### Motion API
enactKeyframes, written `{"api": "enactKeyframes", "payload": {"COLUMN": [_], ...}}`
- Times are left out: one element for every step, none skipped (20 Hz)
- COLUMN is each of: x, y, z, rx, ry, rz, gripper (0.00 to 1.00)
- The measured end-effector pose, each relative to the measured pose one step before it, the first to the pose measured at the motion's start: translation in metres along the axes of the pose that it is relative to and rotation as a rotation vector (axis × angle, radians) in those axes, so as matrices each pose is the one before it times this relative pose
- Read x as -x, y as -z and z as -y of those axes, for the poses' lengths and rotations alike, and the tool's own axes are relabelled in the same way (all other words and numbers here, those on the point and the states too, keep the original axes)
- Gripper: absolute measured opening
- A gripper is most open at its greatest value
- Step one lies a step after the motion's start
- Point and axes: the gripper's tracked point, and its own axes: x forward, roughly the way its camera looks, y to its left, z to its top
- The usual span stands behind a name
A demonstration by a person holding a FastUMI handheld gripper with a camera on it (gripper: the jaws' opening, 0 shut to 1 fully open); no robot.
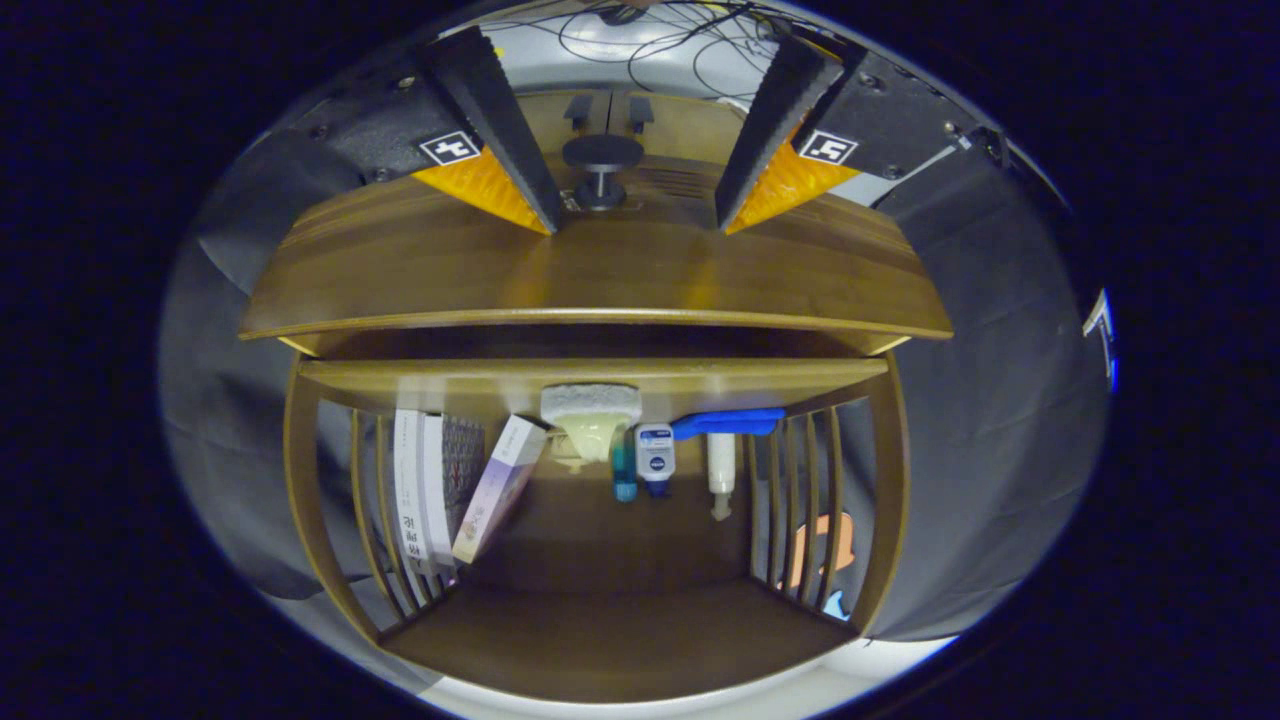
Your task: Pull open the drawer, take out the items inside it, and place them on the countertop above the cabinet.
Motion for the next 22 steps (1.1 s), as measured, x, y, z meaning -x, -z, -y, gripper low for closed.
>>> {"api": "enactKeyframes", "payload": {"x": [-0.00888, -0.00837, -0.00529, -0.00670, -0.00720, -0.00595, -0.00497, 0.00055, -0.00530, -0.00229, 0.00254, 0.00190, 0.00552, 0.00801, 0.01154, 0.01386, 0.01617, 0.01661, 0.01638, 0.01900, 0.01747, 0.01717], "y": [-0.00389, -0.00267, -0.00215, -0.00217, -0.00154, -0.00254, -0.00109, -0.00205, 0.00166, 0.00170, 0.00153, -0.00159, -0.00444, -0.00784, -0.00423, -0.00679, -0.00756, -0.00806, -0.01050, -0.01070, -0.00812, -0.01032], "z": [0.00094, 0.00099, -0.00009, 0.00131, 0.00058, 0.00074, 0.00203, 0.00018, 0.00141, -0.00007, 0.00010, 0.00144, 0.00283, 0.00114, -0.00125, -0.00028, -0.00021, -0.00034, -0.00139, -0.00319, -0.00129, -0.00136], "rx": [0.00673, 0.01079, 0.01526, 0.01225, 0.00972, 0.00450, 0.00295, 0.00024, 0.00454, 0.01763, 0.02705, 0.02591, 0.01116, 0.00402, 0.00730, 0.00679, 0.00587, -0.00095, -0.01006, -0.01436, -0.01398, -0.00800], "ry": [0.00459, 0.00443, 0.00417, 0.00242, 0.00107, 0.00054, 0.00670, 0.00362, 0.00620, 0.00117, -0.00299, -0.00577, 0.00443, -0.00854, -0.01184, -0.01489, -0.01271, -0.01430, -0.01808, -0.02260, -0.01990, -0.01770], "rz": [0.00312, -0.00003, 0.00182, 0.00320, 0.00261, 0.00335, 0.00087, 0.00023, -0.00190, 0.00527, 0.00313, 0.00077, 0.01841, 0.02118, 0.01383, 0.01611, 0.01607, 0.01790, 0.02010, 0.01779, 0.01596, 0.01386], "gripper": [1.00, 1.00, 1.00, 1.00, 1.00, 1.00, 1.00, 1.00, 0.98, 0.98, 0.98, 0.99, 0.99, 0.99, 0.99, 0.99, 0.99, 0.99, 0.99, 0.99, 0.99, 0.99]}}
